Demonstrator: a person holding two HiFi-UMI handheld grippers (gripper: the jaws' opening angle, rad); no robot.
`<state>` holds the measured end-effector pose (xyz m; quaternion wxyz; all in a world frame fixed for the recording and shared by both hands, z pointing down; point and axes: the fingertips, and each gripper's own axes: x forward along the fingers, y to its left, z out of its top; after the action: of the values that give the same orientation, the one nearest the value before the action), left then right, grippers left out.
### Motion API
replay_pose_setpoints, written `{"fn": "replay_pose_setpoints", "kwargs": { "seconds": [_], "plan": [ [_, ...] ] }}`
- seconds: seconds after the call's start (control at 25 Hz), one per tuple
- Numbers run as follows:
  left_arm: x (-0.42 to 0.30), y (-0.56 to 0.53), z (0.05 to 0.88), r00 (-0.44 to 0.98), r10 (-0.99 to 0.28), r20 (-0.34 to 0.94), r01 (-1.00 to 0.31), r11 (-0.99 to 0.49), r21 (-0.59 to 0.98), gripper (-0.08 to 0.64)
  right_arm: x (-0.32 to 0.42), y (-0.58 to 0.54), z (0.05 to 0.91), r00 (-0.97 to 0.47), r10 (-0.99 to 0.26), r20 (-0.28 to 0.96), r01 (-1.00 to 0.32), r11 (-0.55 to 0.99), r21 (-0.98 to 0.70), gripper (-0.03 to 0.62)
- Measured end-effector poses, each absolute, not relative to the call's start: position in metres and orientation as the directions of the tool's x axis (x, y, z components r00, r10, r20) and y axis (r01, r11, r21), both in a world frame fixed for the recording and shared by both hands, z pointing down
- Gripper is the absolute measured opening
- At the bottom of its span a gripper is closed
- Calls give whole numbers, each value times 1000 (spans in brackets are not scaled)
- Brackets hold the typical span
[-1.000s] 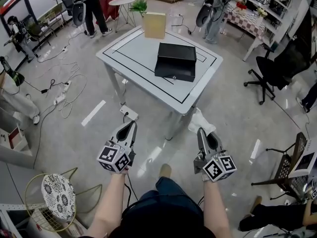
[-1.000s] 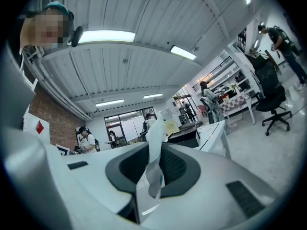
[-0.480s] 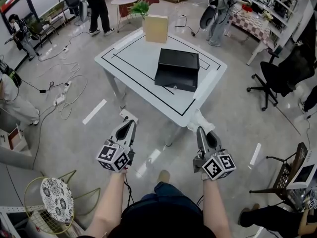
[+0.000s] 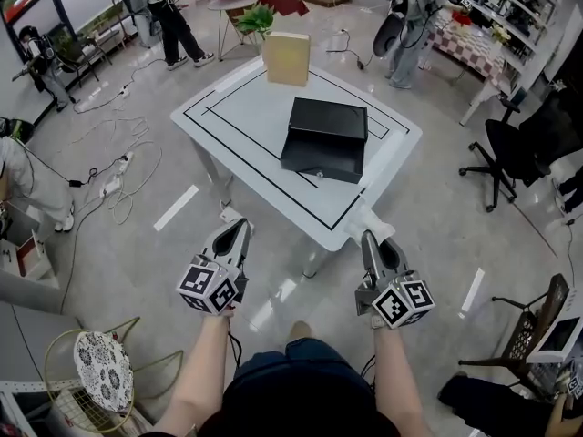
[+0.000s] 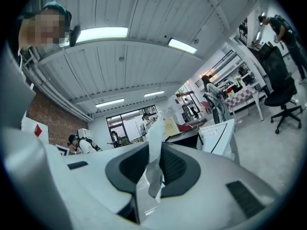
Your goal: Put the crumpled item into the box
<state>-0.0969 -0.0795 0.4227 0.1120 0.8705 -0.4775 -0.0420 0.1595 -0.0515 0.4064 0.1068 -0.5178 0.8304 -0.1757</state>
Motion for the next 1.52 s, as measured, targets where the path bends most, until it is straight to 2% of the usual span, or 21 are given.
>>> {"fn": "replay_pose_setpoints", "kwargs": {
  "seconds": [0.48, 1.52],
  "plan": [
    [-75, -93, 424, 542, -839, 34, -821, -521, 233, 0, 178, -68, 412, -451, -893, 11, -815, 406, -413, 58],
    [-76, -114, 435, 548, -835, 52, -817, -521, 247, 0, 172, -92, 428, -453, -891, 33, -802, 391, -451, 58]
  ]
}}
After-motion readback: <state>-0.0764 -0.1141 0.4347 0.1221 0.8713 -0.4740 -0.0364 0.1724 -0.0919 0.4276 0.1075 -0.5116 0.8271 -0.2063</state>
